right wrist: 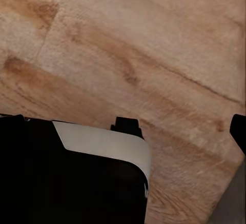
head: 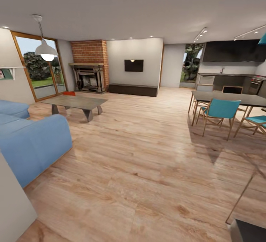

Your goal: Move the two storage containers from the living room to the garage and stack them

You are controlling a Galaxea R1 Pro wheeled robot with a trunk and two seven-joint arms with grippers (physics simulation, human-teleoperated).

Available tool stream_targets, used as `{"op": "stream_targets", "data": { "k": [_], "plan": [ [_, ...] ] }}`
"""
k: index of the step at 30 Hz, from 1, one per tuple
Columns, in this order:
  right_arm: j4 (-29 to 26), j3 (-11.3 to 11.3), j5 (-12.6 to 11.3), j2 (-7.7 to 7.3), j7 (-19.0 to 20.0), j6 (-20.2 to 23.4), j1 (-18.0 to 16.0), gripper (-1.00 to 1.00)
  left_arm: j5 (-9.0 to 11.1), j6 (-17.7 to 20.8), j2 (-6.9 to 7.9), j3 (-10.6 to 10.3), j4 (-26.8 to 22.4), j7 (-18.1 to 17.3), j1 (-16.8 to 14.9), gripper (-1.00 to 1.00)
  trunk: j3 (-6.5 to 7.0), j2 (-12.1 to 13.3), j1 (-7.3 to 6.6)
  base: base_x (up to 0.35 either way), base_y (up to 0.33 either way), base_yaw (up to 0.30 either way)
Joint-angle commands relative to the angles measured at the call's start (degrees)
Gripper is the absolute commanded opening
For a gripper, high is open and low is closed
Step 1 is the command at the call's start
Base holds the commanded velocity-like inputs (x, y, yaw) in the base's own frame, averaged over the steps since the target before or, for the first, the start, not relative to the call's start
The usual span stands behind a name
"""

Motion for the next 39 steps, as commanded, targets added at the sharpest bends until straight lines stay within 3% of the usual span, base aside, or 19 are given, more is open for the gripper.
{"op": "stream_targets", "data": {
  "k": [1, 39],
  "plan": [
    [0.2, 0.5, -0.2, 0.03, -0.1, -0.3, -0.1, 1.00, 0.4, -0.2, -0.02, -0.5, 0.0, 0.1, 0.0, 1.00, -0.06, 0.0, 0.03, 0.321, 0.000, 0.000],
    [0.2, 0.5, -0.1, 0.03, -0.1, -0.3, -0.1, 1.00, 0.4, -0.2, -0.02, -0.5, 0.0, 0.1, 0.0, 1.00, -0.06, 0.0, 0.03, 0.321, 0.000, 0.000]
  ]
}}
